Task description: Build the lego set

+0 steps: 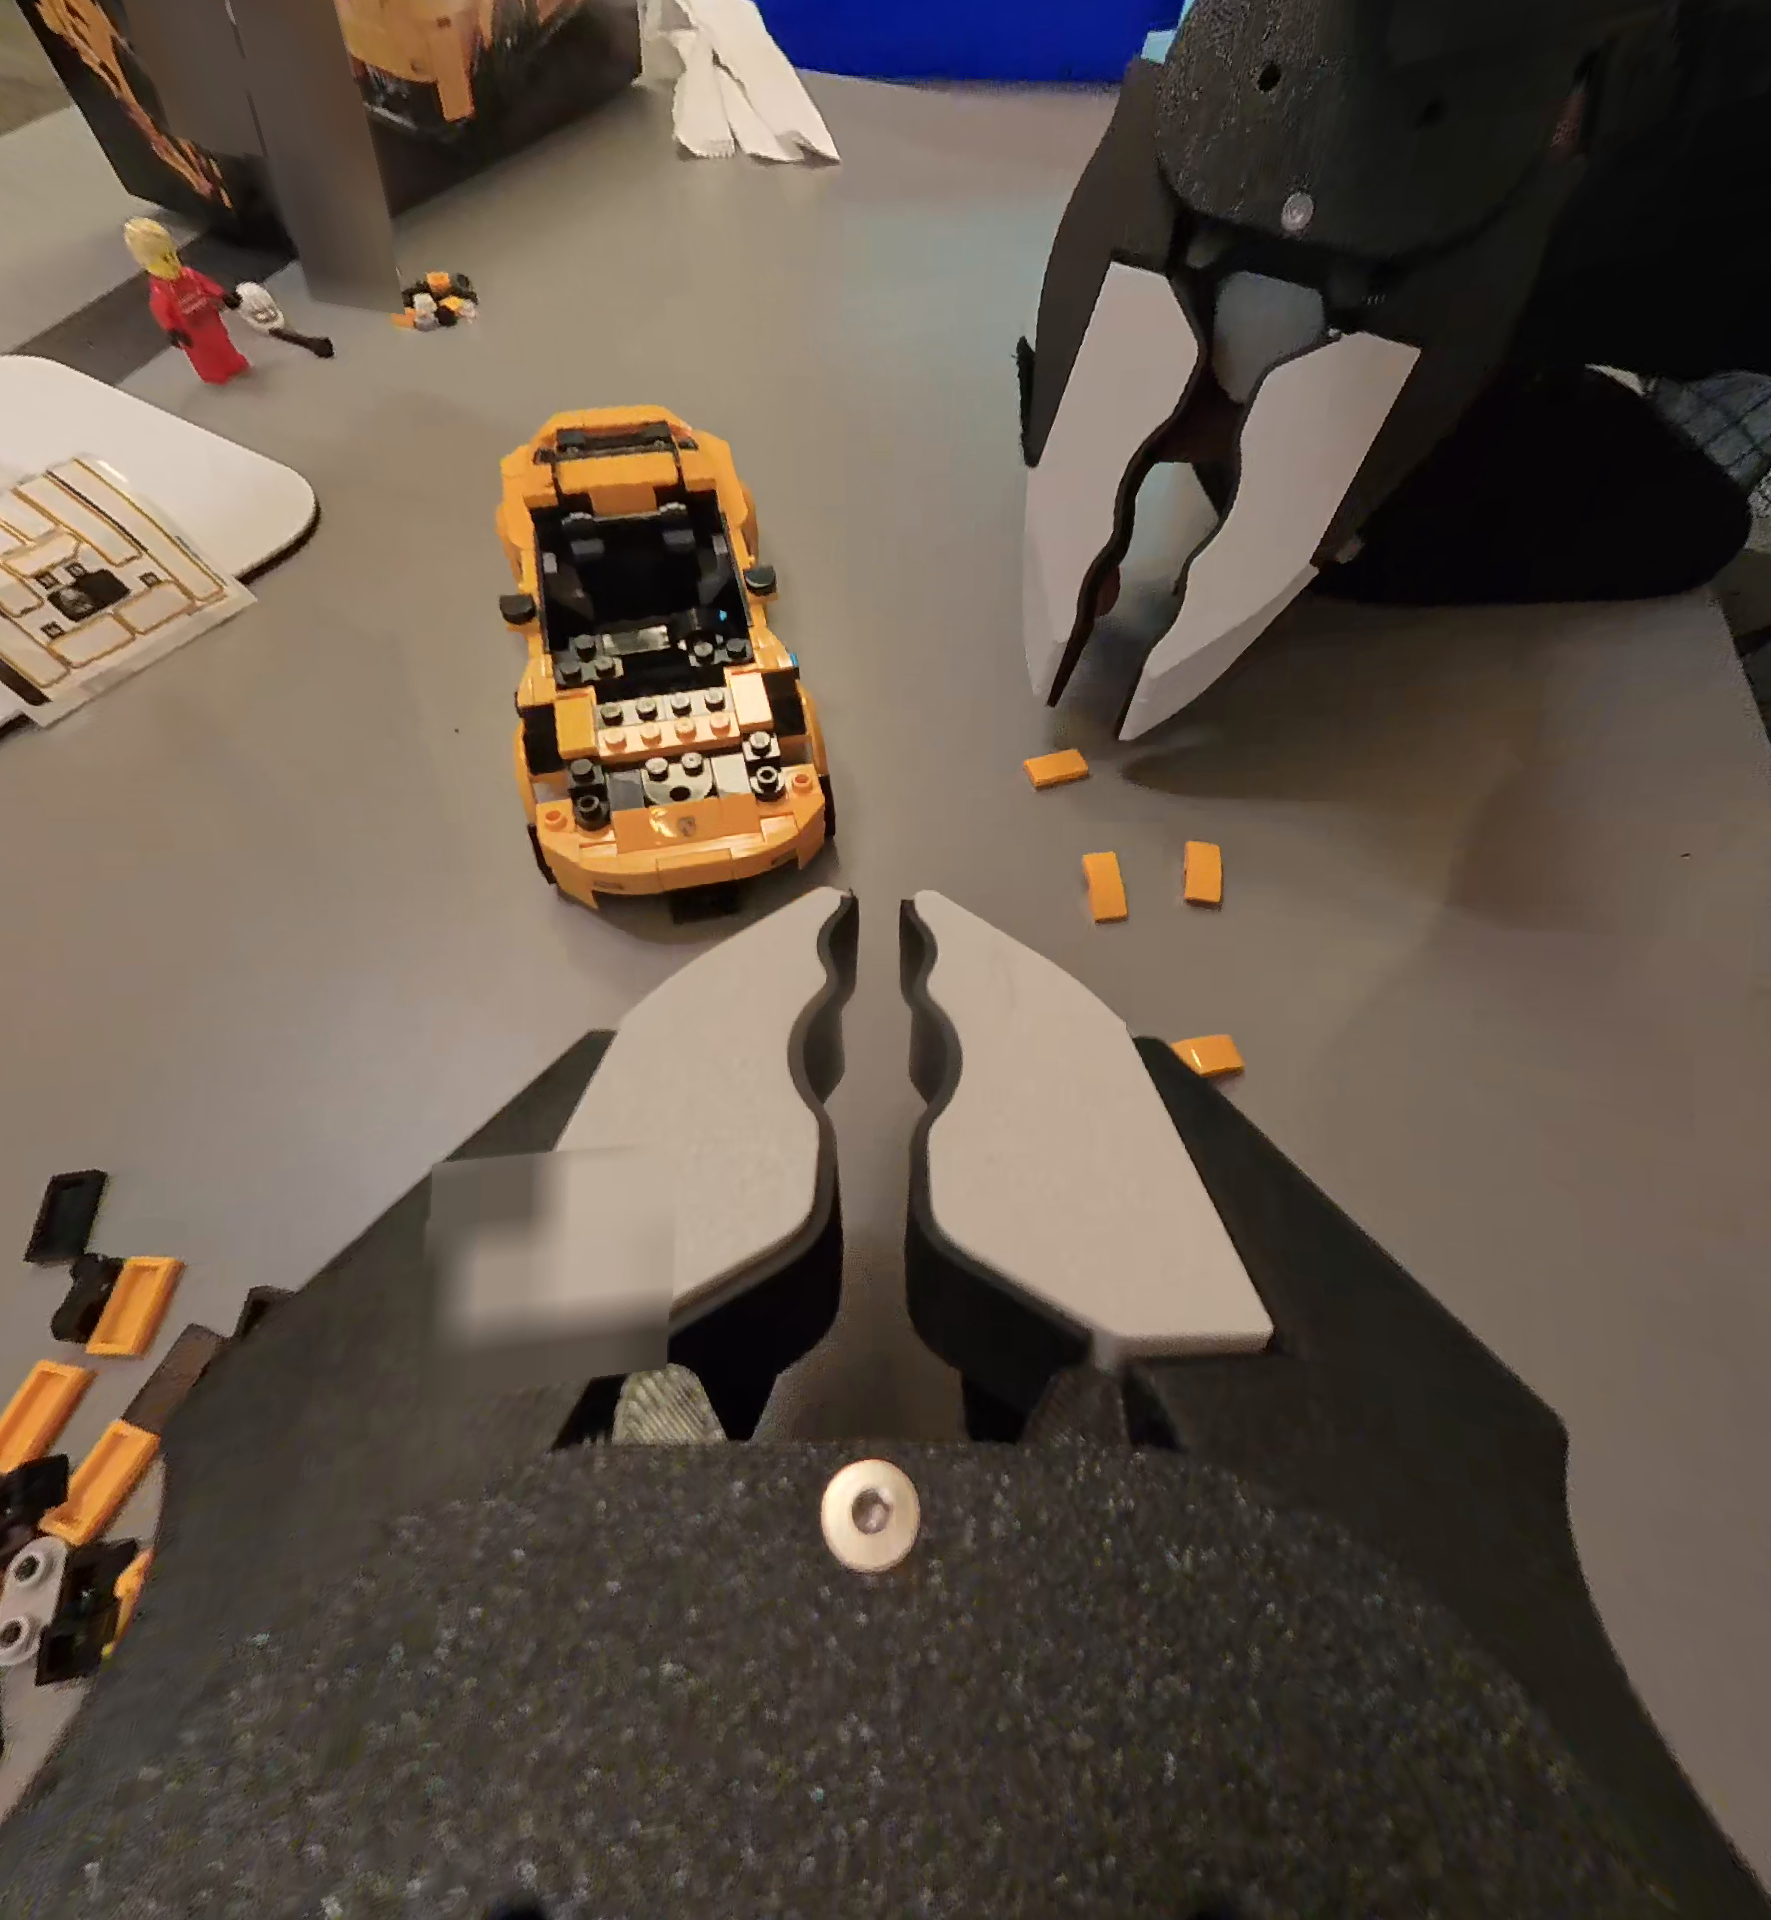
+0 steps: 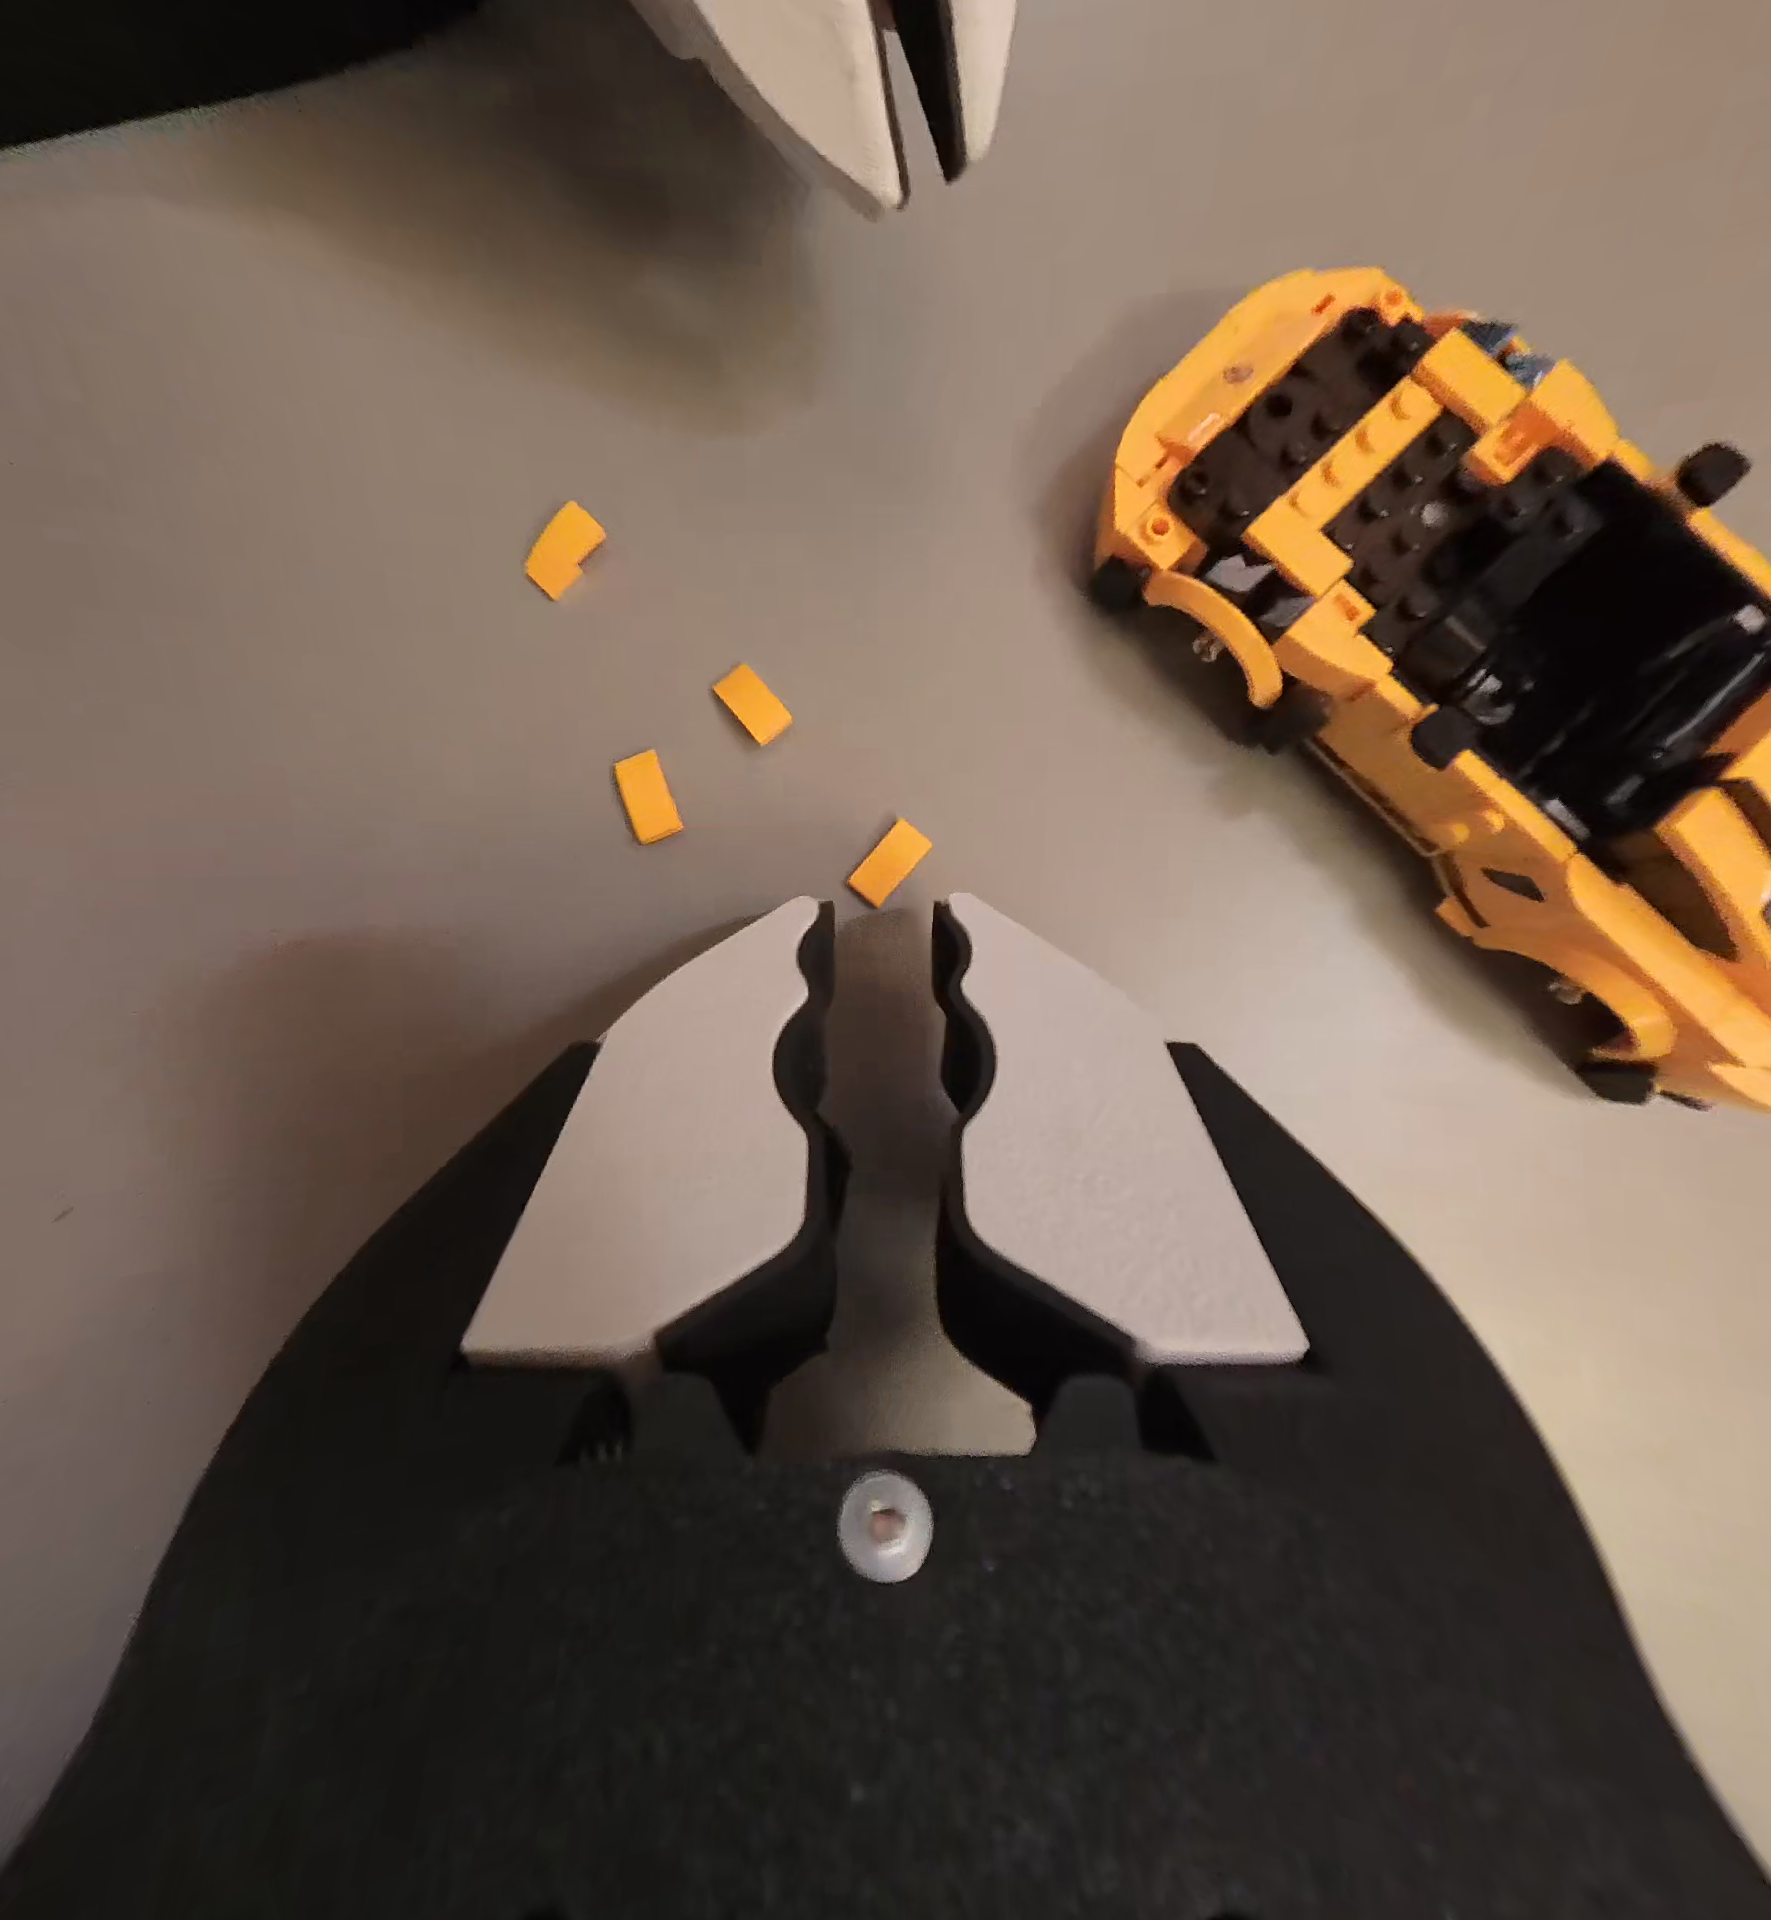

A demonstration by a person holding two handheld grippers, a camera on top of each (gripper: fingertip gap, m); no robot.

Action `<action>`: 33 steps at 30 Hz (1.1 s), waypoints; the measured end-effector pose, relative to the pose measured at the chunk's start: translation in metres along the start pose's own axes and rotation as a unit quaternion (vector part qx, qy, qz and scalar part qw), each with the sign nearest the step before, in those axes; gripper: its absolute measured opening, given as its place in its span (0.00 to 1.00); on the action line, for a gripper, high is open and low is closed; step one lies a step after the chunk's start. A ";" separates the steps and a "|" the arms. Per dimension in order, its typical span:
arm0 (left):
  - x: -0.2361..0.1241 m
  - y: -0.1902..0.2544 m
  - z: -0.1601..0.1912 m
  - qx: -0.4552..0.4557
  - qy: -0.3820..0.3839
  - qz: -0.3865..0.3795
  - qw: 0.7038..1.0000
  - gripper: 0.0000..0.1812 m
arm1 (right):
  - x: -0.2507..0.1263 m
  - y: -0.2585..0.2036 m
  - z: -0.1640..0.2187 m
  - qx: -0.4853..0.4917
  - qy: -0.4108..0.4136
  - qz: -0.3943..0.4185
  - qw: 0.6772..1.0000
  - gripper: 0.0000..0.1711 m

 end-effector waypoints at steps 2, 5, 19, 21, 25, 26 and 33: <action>0.001 -0.002 0.002 -0.006 -0.002 -0.002 1.000 0.04 | 0.005 0.000 -0.002 0.020 -0.010 -0.005 1.000 0.10; 0.002 -0.004 0.004 -0.009 -0.008 -0.009 1.000 0.04 | 0.009 0.000 -0.007 0.045 -0.023 -0.020 0.999 0.10; 0.024 -0.043 0.002 -0.054 -0.074 -0.068 0.993 0.36 | 0.013 -0.003 -0.007 0.041 -0.030 0.017 0.999 0.04; 0.032 -0.046 0.002 -0.057 -0.096 -0.067 0.992 0.43 | 0.013 -0.002 -0.006 0.047 -0.020 0.019 0.998 0.04; 0.043 -0.049 0.001 -0.058 -0.121 -0.070 0.989 0.46 | 0.011 -0.001 -0.003 0.048 -0.006 0.023 0.999 0.04; 0.045 -0.049 0.002 -0.054 -0.130 -0.070 0.988 0.45 | 0.011 0.000 -0.003 0.049 -0.004 0.022 0.999 0.04; 0.050 -0.041 -0.001 -0.065 -0.133 -0.093 0.985 0.35 | 0.008 0.000 -0.001 0.053 0.015 0.014 0.998 0.04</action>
Point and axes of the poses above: each gripper's, where its closed fingertips meet, x out along the fingers, z out of its underside, y = z × x across the jaws, the point moved 7 cm from there along -x, back along the fingers, and after that the axes turned 13 degrees about z, right-handed, at the moved point
